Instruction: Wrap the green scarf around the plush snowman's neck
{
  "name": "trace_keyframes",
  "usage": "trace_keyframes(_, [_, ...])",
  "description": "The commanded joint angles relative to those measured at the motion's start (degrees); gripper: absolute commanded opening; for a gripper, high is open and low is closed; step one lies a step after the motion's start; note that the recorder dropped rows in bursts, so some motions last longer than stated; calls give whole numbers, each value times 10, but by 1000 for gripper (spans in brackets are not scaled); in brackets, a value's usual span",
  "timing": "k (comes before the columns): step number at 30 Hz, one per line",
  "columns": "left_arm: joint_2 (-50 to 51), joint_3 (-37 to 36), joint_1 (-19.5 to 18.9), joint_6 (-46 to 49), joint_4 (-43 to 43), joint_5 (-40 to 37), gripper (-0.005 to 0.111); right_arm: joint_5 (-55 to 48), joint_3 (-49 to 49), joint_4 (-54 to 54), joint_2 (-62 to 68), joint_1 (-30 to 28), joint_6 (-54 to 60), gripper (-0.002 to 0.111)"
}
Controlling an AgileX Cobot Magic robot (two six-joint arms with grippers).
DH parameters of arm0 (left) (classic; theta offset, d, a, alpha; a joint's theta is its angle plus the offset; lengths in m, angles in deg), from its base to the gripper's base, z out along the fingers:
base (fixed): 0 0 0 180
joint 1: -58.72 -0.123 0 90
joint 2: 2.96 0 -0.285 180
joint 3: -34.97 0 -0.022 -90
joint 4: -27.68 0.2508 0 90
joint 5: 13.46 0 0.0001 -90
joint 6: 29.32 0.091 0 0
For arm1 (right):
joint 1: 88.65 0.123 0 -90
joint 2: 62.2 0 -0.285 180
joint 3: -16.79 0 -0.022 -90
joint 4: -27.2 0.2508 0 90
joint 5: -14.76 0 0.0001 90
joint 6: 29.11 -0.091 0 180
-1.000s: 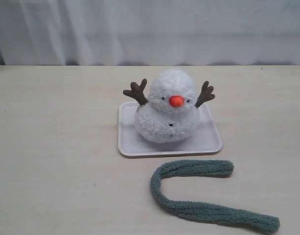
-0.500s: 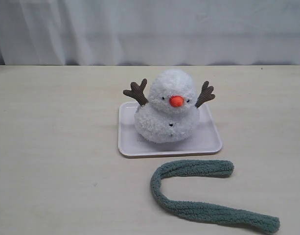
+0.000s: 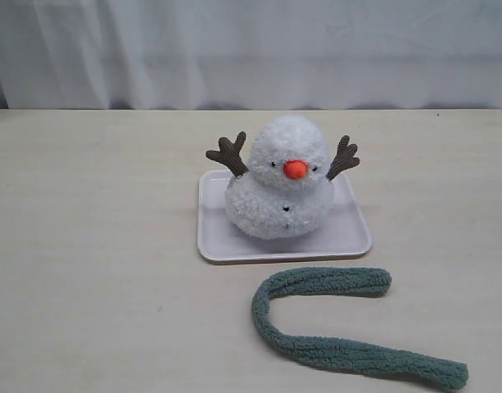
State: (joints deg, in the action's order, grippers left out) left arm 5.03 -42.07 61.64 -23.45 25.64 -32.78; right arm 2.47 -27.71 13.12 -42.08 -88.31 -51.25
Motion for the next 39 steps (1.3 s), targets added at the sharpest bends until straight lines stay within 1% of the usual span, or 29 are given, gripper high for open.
trace_keyframes(1, [-2, -2, 4, 1, -1, 8, 0, -145, 55, 86, 74, -2, 128, 83])
trace_keyframes(6, [-2, -2, 4, 1, -2, 8, 0, -253, 96, 330, 174, -2, 375, 82])
trace_keyframes(10, [-2, -2, 4, 1, -2, 8, 0, -333, 104, 499, 241, 1, 594, 81])
trace_keyframes(12, [-2, -2, 4, 1, -2, 8, 0, -364, 104, 556, 270, 18, 699, 81])
trace_keyframes(14, [-2, -2, 4, 1, -2, 8, 0, -392, 104, 582, 300, 42, 767, 81])
trace_keyframes(16, [-2, -2, 4, 1, -2, 8, 0, -420, 104, 565, 326, 73, 788, 81])
trace_keyframes(19, [-2, -2, 4, 1, -2, 8, 0, -441, 102, 471, 360, 122, 749, 81])
trace_keyframes(23, [-2, -2, 4, 1, -2, 8, 0, -429, 71, 364, 393, 182, 722, 81])
trace_keyframes(28, [-2, -2, 4, 1, -2, 8, 0, -354, 8, 271, 429, 263, 735, 81])
trace_keyframes(31, [-2, -2, 4, 1, -2, 8, 0, -295, -30, 222, 449, 297, 736, 81])
trace_keyframes(36, [-2, -2, 4, 1, -2, 8, 0, -193, -73, 209, 503, 325, 733, 81])
trace_keyframes(39, [-2, -2, 4, 1, -2, 8, 0, -177, -75, 209, 546, 325, 722, 81])
